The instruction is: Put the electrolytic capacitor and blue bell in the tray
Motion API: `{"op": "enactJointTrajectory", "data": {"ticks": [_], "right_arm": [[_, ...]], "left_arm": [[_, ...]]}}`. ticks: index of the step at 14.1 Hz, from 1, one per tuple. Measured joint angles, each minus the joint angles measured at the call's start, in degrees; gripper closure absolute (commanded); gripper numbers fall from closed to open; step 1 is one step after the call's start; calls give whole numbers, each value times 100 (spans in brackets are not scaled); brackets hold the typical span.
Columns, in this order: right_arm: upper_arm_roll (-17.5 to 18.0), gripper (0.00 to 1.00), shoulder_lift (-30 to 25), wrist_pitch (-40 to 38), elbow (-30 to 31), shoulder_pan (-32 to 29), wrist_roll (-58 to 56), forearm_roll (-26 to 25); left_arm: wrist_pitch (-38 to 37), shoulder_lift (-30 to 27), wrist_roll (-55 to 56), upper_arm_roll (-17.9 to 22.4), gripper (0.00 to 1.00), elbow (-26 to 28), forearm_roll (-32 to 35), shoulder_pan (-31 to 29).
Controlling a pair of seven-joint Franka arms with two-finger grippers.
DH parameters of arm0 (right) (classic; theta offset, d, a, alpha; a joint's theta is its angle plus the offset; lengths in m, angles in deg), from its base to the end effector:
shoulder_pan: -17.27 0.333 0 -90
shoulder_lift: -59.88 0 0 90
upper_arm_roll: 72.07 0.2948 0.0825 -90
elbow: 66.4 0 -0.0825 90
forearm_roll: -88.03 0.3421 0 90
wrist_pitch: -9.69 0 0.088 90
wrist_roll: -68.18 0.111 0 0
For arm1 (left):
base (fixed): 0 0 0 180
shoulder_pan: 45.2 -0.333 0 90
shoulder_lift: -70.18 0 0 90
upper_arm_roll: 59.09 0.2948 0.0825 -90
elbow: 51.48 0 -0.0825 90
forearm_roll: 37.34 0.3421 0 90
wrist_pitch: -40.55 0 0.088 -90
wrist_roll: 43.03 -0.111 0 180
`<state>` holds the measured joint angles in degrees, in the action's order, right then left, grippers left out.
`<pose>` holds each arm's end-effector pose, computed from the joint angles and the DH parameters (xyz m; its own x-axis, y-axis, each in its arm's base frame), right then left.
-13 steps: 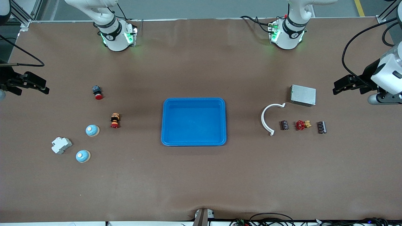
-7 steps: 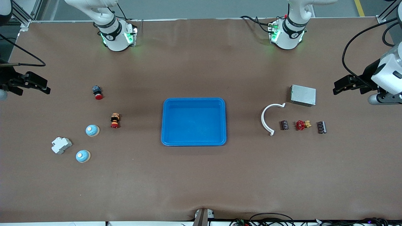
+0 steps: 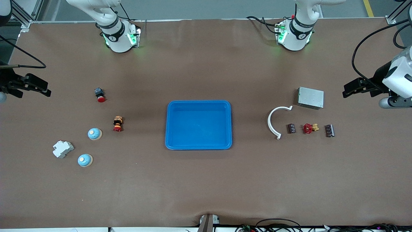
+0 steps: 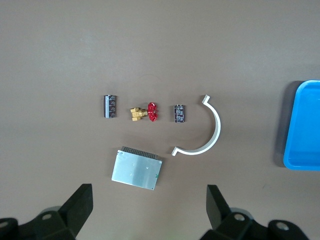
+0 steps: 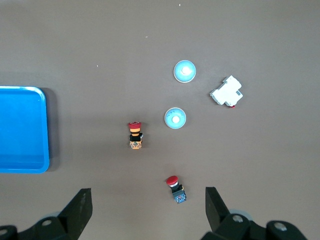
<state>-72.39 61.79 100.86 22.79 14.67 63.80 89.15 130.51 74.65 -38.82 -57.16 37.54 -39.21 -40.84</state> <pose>0.5235 -0.0245 0.5899 0.9997 0.0251 0.0027 0.0251 -0.9995 -0.0192 0.5320 -0.0269 0.5659 0.9975 0.0312 -0.0636 0.0328 -0.9991 0.0254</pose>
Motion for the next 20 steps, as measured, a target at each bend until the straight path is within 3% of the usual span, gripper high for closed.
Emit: {"op": "enactJointTrajectory", "data": {"ticks": [10,20], "right_arm": [[12,0,0,14,-7,52,68,-284],[19,0,0,1,65,123,388,-282]], "left_arm": [[87,683,-80,22,0,-14,0,-574],[900,1660,-1159,22,0,-23,265,-968]]}}
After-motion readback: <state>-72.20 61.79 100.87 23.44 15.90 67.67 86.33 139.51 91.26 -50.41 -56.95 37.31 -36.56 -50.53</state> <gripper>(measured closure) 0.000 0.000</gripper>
